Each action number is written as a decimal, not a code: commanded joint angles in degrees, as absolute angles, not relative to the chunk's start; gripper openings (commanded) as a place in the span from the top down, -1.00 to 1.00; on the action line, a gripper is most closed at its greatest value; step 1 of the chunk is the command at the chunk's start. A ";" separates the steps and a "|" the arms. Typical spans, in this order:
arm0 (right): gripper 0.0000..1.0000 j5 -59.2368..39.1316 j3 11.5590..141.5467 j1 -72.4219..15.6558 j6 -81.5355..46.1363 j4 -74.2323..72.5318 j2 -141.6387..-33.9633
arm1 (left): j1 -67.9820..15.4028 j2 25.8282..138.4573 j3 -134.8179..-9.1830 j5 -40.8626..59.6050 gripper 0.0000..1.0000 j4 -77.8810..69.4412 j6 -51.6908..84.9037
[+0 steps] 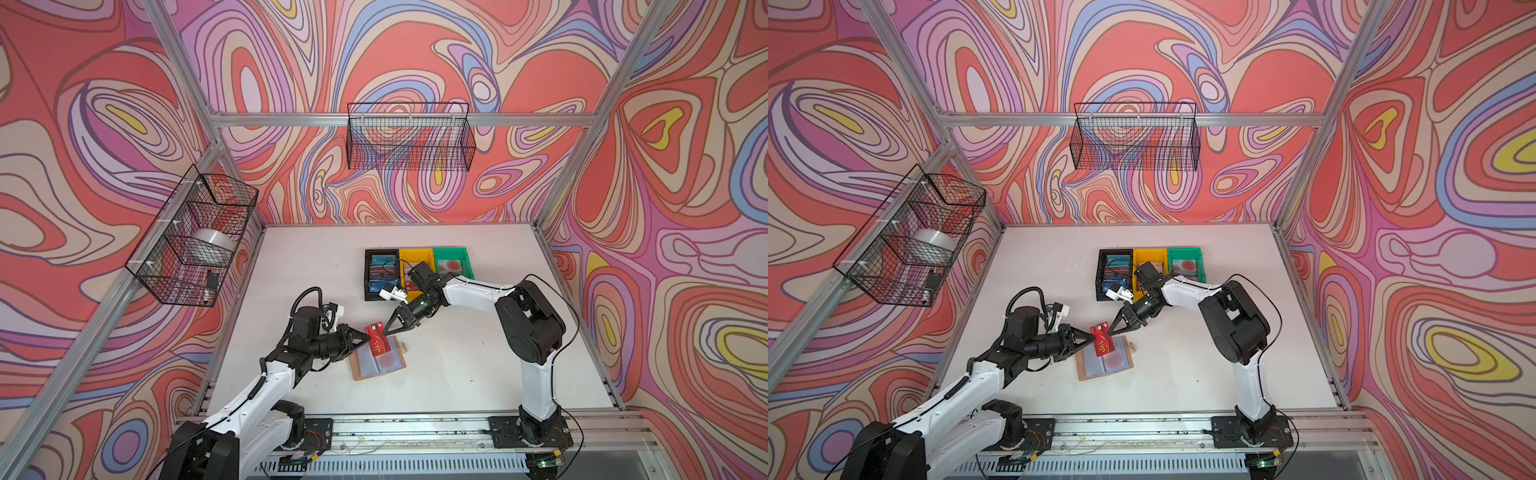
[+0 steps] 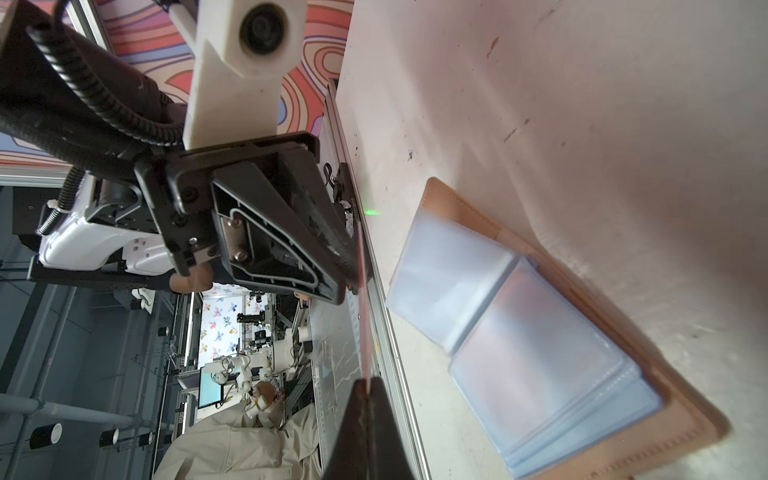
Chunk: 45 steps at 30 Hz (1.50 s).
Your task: Take the credit cards out of the card holder
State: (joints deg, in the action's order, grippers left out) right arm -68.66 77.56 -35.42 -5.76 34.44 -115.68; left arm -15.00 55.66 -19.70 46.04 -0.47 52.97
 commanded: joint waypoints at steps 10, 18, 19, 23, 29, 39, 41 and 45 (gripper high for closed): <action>1.00 -56.56 90.15 -33.31 12.28 60.94 -114.31 | -14.90 54.17 -23.30 45.32 0.52 5.67 48.65; 1.00 -35.97 103.30 -28.70 16.51 69.20 -113.68 | -14.90 57.47 -24.02 44.17 0.77 7.92 45.81; 1.00 -32.54 105.94 -28.68 17.08 70.75 -114.47 | -14.94 58.45 -24.39 44.26 0.78 8.23 45.18; 1.00 -20.06 118.13 -28.50 19.56 76.48 -119.77 | -14.94 62.72 -25.98 45.79 0.80 7.05 44.13; 1.00 -9.32 130.22 -28.43 23.71 78.18 -127.03 | -14.94 67.11 -28.20 46.80 0.90 5.03 43.47; 1.00 3.15 131.28 -28.02 31.50 73.18 -130.79 | -14.94 70.18 -26.88 48.21 0.98 -0.10 45.96; 1.00 3.52 130.45 -27.97 32.65 72.18 -130.85 | -14.90 70.23 -26.72 47.99 0.98 -0.26 46.05; 1.00 2.90 129.91 -28.03 35.04 71.39 -131.33 | -14.94 70.61 -26.72 48.08 0.98 -0.54 46.08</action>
State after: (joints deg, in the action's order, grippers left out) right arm 1.34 130.45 -28.18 31.88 73.30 -131.07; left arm -15.00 69.89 -27.22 47.42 0.97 45.67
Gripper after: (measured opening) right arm 0.044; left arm 0.046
